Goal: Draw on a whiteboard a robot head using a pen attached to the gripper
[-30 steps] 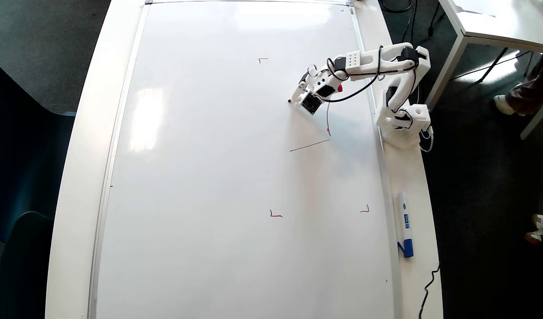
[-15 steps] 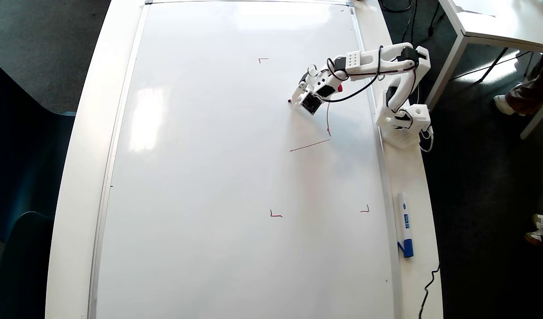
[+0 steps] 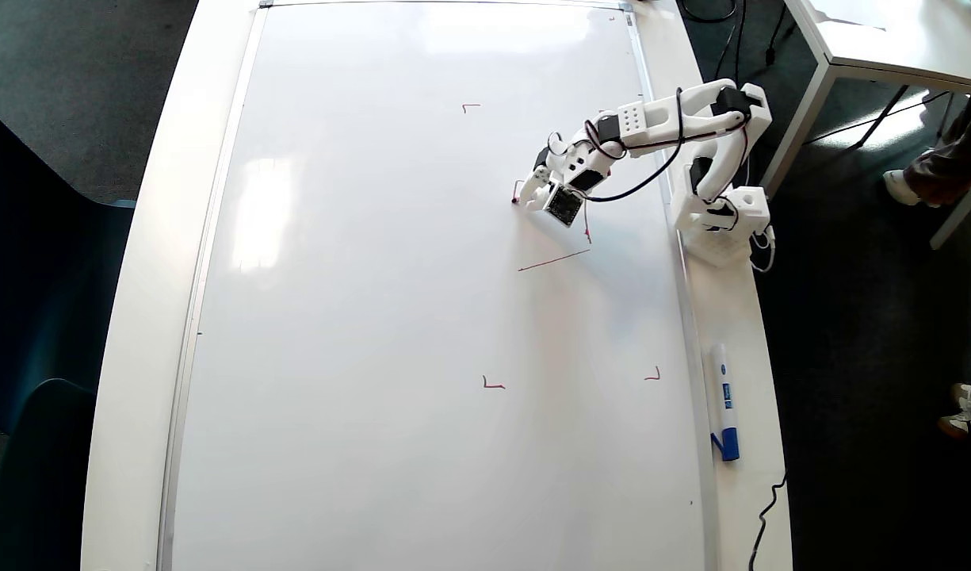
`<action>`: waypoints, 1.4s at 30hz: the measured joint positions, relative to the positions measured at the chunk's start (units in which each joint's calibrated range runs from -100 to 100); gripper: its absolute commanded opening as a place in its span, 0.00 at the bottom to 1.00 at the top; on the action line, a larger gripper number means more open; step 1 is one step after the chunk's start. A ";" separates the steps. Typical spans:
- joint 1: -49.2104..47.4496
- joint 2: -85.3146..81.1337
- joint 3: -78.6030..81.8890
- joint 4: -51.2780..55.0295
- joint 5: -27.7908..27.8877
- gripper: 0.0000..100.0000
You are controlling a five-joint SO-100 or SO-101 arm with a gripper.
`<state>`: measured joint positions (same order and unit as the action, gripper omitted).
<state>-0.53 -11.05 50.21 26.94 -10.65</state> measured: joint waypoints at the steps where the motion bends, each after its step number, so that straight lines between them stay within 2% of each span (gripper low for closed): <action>1: -0.23 0.00 0.00 0.00 0.00 0.01; 27: -17.12 1.02 -1.01 -2.87 0.00 0.01; 42: -18.63 1.19 -1.01 -3.55 0.00 0.01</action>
<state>-19.16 -9.87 49.20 23.40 -10.65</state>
